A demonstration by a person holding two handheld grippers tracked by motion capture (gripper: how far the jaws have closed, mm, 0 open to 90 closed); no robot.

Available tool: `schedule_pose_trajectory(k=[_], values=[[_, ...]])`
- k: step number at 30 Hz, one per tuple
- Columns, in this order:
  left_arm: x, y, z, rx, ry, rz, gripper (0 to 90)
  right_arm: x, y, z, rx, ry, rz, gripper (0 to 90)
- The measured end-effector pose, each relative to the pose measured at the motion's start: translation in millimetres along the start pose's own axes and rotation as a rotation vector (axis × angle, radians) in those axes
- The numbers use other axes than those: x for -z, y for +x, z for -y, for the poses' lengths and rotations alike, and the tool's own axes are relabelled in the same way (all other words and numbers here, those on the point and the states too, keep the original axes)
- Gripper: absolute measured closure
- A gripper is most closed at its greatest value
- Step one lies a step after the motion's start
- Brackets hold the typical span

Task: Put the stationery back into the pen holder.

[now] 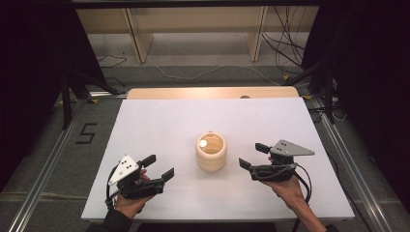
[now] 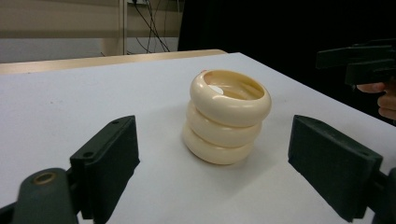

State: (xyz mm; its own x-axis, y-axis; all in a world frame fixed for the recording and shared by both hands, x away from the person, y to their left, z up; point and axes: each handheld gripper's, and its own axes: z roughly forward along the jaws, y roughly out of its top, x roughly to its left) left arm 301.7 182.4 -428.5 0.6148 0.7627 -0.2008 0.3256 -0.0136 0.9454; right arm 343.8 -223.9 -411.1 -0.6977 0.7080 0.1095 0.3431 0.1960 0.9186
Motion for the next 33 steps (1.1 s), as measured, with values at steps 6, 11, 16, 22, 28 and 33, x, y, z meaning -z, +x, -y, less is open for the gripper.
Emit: schedule_pose_trajectory(k=[6,11,16,22,28,33], values=[[-0.3,-0.1,0.0,-0.002,0.0,0.003,15.6,9.6,2.1,6.7,-0.011,-0.01,0.007,17.1],[-0.6,0.0,0.1,-0.004,0.001,0.004,15.6,15.8,5.2,13.2,-0.013,-0.015,0.011,17.0],[-0.3,0.2,0.1,-0.005,0.002,0.006,15.5,20.1,7.5,21.1,-0.022,-0.011,0.012,17.0],[-0.5,0.1,0.5,-0.006,0.006,0.008,15.6,26.1,9.5,28.0,-0.024,-0.012,0.026,16.8],[-1.1,-0.2,0.5,-0.009,0.009,0.01,15.6,31.4,7.6,31.2,-0.033,-0.016,0.039,16.8],[-1.2,-0.2,0.5,-0.009,0.009,0.01,15.6,31.3,6.7,31.7,-0.033,-0.015,0.043,16.8]])
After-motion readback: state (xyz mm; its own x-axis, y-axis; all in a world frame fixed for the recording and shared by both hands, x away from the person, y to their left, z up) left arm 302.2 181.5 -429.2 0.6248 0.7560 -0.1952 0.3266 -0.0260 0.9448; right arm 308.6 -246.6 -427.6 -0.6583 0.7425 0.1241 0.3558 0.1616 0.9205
